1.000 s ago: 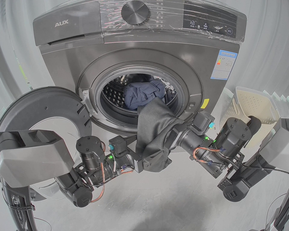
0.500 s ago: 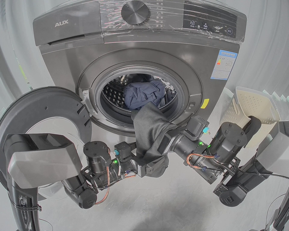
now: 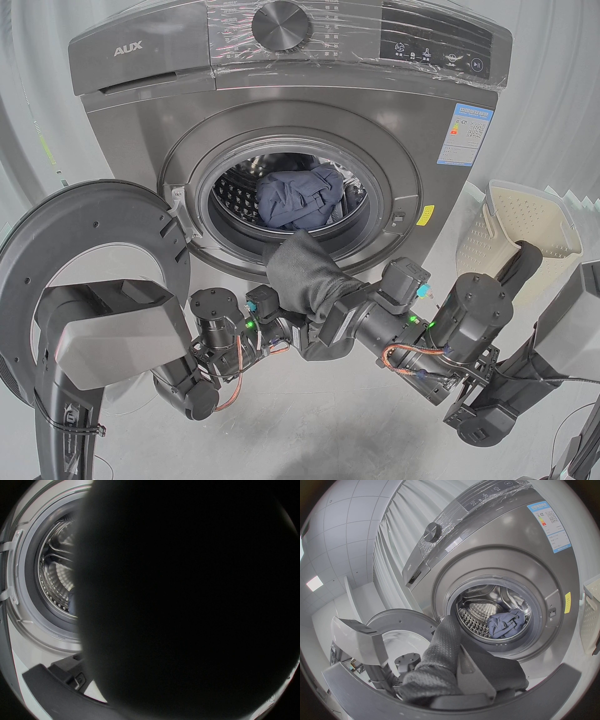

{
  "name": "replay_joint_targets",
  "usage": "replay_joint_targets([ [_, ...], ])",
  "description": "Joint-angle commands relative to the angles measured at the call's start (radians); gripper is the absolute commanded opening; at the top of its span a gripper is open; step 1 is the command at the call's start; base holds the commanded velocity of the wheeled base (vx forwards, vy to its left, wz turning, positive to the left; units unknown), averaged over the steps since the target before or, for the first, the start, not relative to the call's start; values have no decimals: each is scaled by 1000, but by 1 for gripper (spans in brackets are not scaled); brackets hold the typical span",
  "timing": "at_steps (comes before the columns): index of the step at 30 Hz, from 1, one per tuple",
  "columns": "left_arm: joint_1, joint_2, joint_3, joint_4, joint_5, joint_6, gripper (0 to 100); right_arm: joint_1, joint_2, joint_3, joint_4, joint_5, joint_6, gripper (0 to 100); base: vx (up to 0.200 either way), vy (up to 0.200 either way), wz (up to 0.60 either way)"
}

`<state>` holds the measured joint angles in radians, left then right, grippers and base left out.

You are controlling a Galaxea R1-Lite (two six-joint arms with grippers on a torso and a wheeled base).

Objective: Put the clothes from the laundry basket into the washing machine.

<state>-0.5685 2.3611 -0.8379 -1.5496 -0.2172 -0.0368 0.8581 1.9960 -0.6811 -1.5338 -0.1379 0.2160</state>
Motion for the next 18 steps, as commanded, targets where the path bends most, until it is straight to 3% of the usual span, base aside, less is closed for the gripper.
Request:
replay_joint_targets([
  [1, 15, 38, -46, 0, 15, -2, 100, 9, -11, 26, -5, 0, 5, 0, 0, 0, 0],
  [4, 22, 41, -46, -1, 39, -3, 100, 9, -17, 31, -6, -2, 6, 0, 0, 0, 0],
  [5, 24, 40, -44, -1, 42, -3, 0, 6, -22, 31, -5, -3, 10, 0, 0, 0, 0],
  [18, 41, -117, 23, -1, 67, -25, 0, -152, -80, 115, -5, -3, 11, 0, 0, 0, 0],
])
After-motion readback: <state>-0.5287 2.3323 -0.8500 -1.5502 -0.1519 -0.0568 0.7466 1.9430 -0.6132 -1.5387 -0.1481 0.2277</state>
